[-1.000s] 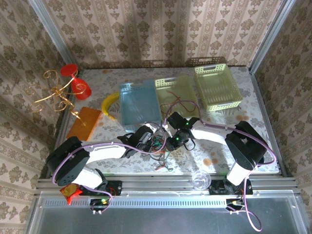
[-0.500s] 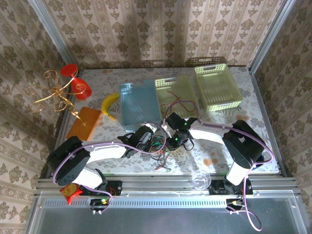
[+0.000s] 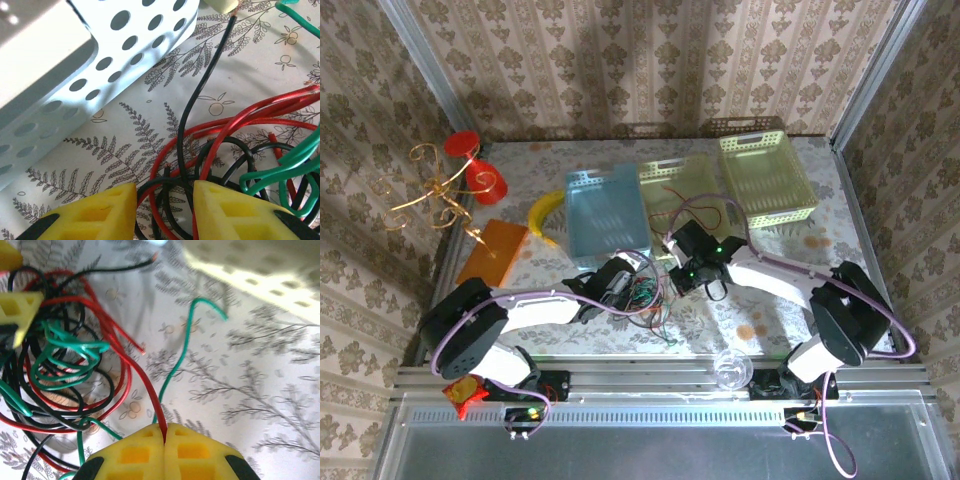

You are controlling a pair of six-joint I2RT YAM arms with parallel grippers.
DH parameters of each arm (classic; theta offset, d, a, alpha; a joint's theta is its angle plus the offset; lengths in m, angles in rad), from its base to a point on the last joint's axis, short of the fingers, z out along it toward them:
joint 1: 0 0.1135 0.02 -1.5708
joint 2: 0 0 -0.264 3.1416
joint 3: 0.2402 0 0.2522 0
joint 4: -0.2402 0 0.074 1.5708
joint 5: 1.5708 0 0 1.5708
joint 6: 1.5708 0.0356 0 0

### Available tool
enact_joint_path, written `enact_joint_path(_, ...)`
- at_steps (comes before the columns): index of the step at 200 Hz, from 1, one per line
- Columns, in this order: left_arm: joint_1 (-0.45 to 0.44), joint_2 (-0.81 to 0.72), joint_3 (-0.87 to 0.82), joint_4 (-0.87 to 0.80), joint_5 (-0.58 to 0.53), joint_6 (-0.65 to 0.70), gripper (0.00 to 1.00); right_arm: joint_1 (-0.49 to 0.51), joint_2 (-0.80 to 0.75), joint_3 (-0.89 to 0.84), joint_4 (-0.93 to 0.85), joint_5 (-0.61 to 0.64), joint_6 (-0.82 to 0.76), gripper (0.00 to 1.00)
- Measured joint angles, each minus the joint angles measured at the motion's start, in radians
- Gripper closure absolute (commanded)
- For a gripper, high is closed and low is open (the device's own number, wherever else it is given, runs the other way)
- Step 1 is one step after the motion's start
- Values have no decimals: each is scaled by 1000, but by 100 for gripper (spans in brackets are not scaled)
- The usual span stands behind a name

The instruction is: Untangle the cables

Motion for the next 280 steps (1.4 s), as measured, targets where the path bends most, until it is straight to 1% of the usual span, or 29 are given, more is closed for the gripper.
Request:
enact_joint_path(19, 0, 10, 5, 11, 0, 1, 63, -19, -41, -5, 4, 50, 16, 100)
enact_joint_path(37, 0, 16, 8, 20, 0, 2, 58, -40, -81, -17, 8, 104, 34, 100)
enact_joint_path(82, 0, 27, 18, 20, 2, 7, 53, -101, -230, -43, 30, 229, 94, 100)
enact_joint_path(102, 0, 32, 21, 20, 4, 10, 48, -126, -292, -51, 43, 287, 126, 100)
enact_joint_path(135, 0, 39, 24, 19, 3, 10, 47, -171, -372, -56, 45, 381, 176, 100)
enact_joint_path(188, 0, 45, 28, 18, 0, 10, 47, -251, -509, -46, 43, 473, 205, 100)
enact_joint_path(210, 0, 45, 30, 15, -3, 10, 44, -293, -552, -5, 43, 472, 200, 100)
enact_joint_path(230, 0, 45, 30, 15, -8, 10, 42, -327, -568, 66, 44, 449, 183, 100)
enact_joint_path(280, 1, 51, 37, 11, -10, 12, 40, -340, -566, 245, 78, 368, 129, 100)
